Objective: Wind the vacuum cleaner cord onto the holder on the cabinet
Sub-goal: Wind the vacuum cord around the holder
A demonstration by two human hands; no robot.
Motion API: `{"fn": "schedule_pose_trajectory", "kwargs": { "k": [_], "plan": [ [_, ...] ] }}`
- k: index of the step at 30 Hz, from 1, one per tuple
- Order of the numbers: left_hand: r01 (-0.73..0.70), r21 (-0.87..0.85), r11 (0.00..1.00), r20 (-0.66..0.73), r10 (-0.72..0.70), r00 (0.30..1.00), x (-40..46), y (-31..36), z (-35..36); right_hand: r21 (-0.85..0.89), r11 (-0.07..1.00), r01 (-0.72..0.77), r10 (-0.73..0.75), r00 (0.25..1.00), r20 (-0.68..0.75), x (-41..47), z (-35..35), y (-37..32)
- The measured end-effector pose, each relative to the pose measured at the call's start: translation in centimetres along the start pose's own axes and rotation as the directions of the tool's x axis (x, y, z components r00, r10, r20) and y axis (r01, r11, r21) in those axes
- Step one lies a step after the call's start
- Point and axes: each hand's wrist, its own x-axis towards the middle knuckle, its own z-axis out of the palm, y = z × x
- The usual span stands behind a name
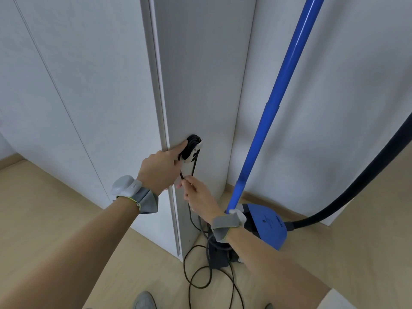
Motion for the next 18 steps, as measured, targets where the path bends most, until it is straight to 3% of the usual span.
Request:
{"fn": "schedule_pose_trajectory", "kwargs": {
  "k": [3,10,14,18],
  "plan": [
    [0.002,-0.008,1.000,-0.004,-0.002,1.000,-0.1,0.0,0.0,0.110,0.977,-0.181,0.171,0.981,0.092,0.7,-1.1,2.2],
    [0.018,-0.016,1.000,0.000,-0.018,1.000,0.0,0.0,-0.1,0.041,0.900,-0.434,0.430,0.900,0.071,4.5,-4.4,4.7],
    [0.015,0.004,1.000,-0.012,-0.014,1.000,0.1,0.0,0.0,-0.049,0.912,-0.408,0.403,0.911,-0.084,6.6,-5.6,3.2],
    [0.013,0.057,0.998,-0.018,-0.012,1.000,0.3,-0.1,0.0,0.014,0.911,-0.412,0.407,0.892,-0.196,10.0,-6.7,0.5]
  ]
}}
